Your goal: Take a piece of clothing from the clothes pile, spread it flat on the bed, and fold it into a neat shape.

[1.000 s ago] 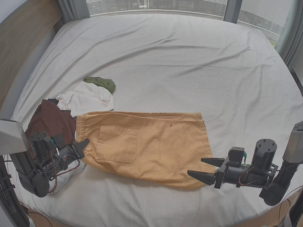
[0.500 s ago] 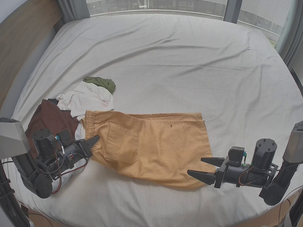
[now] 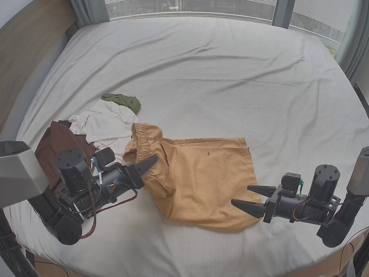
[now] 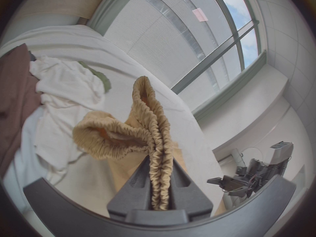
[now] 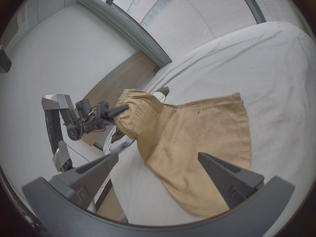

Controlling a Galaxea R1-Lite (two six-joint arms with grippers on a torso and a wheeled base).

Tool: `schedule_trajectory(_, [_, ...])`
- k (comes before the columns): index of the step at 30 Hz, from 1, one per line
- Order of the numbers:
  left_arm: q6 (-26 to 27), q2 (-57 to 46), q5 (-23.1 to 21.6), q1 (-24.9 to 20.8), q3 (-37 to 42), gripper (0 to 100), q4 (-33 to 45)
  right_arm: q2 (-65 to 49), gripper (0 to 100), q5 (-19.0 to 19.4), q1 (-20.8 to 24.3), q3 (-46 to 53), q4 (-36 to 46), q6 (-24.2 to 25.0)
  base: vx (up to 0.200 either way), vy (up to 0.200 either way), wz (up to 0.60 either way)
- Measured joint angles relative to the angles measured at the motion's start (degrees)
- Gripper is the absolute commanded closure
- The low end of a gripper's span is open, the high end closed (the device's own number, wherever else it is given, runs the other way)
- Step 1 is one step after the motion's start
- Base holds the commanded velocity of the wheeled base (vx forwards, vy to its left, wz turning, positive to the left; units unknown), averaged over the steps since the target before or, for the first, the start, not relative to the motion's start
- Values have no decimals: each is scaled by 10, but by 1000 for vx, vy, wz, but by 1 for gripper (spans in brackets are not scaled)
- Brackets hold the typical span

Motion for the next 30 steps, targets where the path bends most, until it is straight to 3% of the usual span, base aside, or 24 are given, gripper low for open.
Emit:
schedule_trajectory(13, [-26,27,10,-101,-99,100,77,-65,0,-2,-41,-55,1,43,0,0,0])
schedule_trajectory(30, [-29,121,16,-133,-188,100,103,-93,0,-1,-61,-74,1,51,0,0,0])
